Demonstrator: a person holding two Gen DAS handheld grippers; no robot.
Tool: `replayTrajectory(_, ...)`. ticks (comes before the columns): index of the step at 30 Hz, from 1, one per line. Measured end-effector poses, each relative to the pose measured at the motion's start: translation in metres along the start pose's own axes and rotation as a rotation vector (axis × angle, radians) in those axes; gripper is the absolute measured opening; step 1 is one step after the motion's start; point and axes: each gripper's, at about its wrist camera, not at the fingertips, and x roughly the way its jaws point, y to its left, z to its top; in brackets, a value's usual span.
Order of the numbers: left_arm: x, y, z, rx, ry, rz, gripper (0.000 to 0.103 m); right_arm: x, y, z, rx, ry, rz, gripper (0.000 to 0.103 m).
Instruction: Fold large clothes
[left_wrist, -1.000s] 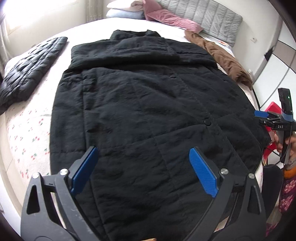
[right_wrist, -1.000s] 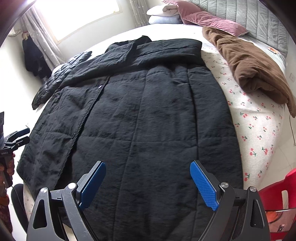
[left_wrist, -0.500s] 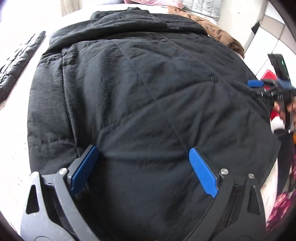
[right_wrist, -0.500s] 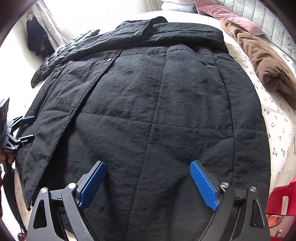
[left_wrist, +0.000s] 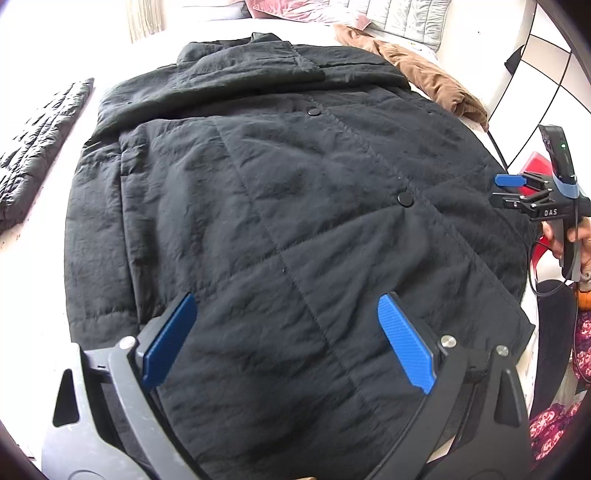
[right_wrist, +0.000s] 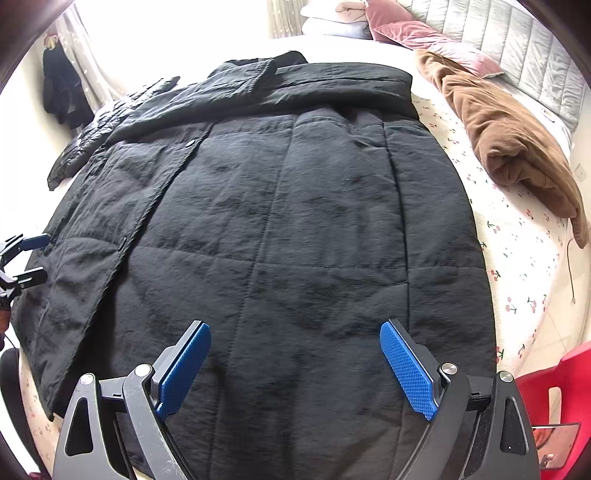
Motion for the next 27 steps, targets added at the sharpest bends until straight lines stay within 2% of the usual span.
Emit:
replayTrajectory(5, 0.017, 0.004, -0.001, -0.004, 0.078, 0.006, 0.098, 0.0, -0.01, -0.004, -0.013, -0.003, 0.024, 0.094)
replayTrajectory(9, 0.006, 0.018, -0.015, 0.004, 0.104, -0.012, 0.098, -0.001, -0.014, -0.009, -0.042, 0.001, 0.037, 0.094)
replayTrajectory(13, -0.006, 0.022, -0.035, 0.062, 0.145, -0.005, 0.098, -0.003, -0.017, -0.017, -0.053, -0.004, 0.047, 0.095)
replayTrajectory(16, -0.017, 0.029, -0.05, 0.06, 0.175, -0.014, 0.098, -0.004, -0.02, -0.023, -0.041, 0.015, 0.011, 0.098)
replayTrajectory(19, -0.028, 0.039, -0.063, 0.036, 0.169, -0.031, 0.098, -0.005, -0.025, -0.029, -0.016, 0.015, 0.009, 0.102)
replayTrajectory(24, -0.048, 0.051, -0.079, -0.029, 0.137, -0.004, 0.098, -0.006, -0.022, -0.036, -0.041, 0.046, -0.038, 0.103)
replayTrajectory(27, -0.057, 0.059, -0.082, -0.085, 0.107, 0.0, 0.098, -0.011, -0.022, -0.036, -0.02, 0.05, -0.033, 0.103)
